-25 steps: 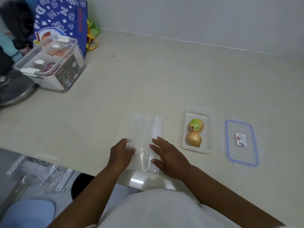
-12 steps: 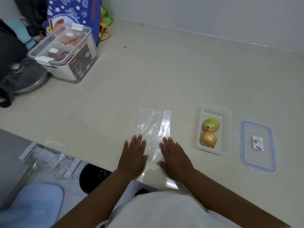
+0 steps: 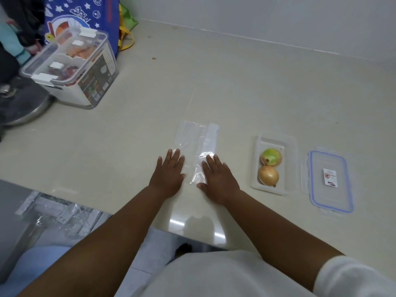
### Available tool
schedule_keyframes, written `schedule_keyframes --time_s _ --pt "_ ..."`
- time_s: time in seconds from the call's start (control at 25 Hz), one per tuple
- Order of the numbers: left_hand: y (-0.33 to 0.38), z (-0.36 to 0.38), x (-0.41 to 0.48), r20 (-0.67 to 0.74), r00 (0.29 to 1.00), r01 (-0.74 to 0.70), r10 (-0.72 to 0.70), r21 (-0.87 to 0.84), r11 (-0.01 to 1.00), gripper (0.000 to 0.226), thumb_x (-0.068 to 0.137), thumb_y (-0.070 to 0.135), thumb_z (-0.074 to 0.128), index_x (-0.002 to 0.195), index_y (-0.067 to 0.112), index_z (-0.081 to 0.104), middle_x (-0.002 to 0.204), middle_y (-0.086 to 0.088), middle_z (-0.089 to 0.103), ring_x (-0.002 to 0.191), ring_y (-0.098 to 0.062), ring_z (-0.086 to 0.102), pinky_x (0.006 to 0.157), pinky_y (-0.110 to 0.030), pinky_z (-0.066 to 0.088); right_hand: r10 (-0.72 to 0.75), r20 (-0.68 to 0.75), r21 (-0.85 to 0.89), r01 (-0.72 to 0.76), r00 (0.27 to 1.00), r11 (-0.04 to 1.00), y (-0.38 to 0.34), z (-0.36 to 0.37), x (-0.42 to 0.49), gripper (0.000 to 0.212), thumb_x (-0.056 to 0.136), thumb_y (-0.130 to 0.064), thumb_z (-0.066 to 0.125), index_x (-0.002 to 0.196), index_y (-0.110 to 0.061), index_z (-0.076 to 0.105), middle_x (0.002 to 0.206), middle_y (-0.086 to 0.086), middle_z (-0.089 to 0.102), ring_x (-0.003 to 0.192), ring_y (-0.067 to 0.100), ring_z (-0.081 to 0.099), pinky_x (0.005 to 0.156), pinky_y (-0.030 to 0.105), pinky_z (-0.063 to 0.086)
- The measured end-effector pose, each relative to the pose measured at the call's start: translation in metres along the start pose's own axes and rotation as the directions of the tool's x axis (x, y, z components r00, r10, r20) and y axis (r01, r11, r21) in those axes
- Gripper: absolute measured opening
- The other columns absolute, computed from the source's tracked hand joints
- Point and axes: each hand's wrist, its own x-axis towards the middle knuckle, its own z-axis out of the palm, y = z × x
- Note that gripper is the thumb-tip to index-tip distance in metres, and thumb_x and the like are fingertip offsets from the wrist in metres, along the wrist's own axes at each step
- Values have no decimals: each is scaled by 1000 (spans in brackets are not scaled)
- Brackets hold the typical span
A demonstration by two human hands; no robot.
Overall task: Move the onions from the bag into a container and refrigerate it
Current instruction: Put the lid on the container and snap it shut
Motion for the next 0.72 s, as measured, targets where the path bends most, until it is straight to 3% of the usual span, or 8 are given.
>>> schedule_keyframes --time_s 0.08,0.2,0.28,0.4,0.52,0.64,0.72 --pt "11 -5 -7 -182 983 -48 32 -87 995 58 98 30 42 148 5 27 161 -17 14 149 -34 7 120 -51 10 -32 -66 61 36 997 998 0 -4 -14 79 93 -52 46 153 -11 15 164 8 4 151 26 -3 120 45 13" --pt "44 -14 -14 -390 918 -177 72 -241 954 47 93 21 56 134 -1 51 144 -22 47 137 -39 38 115 -51 29 -56 -191 157 87 980 984 8 -9 -57 73 94 -49 48 150 -9 27 162 9 18 150 26 8 120 38 17" --pt "74 -18 -14 -441 892 -257 103 -305 917 40 91 20 59 126 0 59 130 -19 60 125 -36 52 106 -47 42 1 -303 211 66 953 975 22 -10 -99 62 94 -44 51 144 -8 42 154 11 37 145 27 28 117 36 25" --pt "128 -27 -9 -484 854 -401 191 -380 834 33 90 20 59 118 3 63 115 -13 65 111 -29 58 95 -39 48 193 -431 300 -62 882 952 61 -10 -160 49 93 -41 52 132 -11 55 134 9 57 127 23 48 108 35 40" --pt "192 -39 0 -502 809 -533 305 -408 741 29 90 19 60 115 4 64 109 -11 65 103 -27 59 90 -32 47 455 -490 403 -270 744 875 112 -16 -205 38 91 -29 61 124 -11 60 121 9 63 114 26 55 100 27 39" --pt "254 -49 12 -439 808 -578 393 -456 677 33 90 21 60 119 5 62 111 -12 64 106 -27 58 93 -34 46 665 -475 514 -432 576 741 165 -26 -226 36 86 -15 69 120 -7 62 117 12 65 110 32 59 95 36 45" --pt "292 -52 24 -314 838 -545 446 -488 681 40 92 23 58 127 4 56 120 -15 61 114 -30 54 98 -38 43 787 -387 620 -496 480 608 201 -37 -225 39 86 -18 68 122 -5 61 119 15 62 109 33 60 94 42 49"
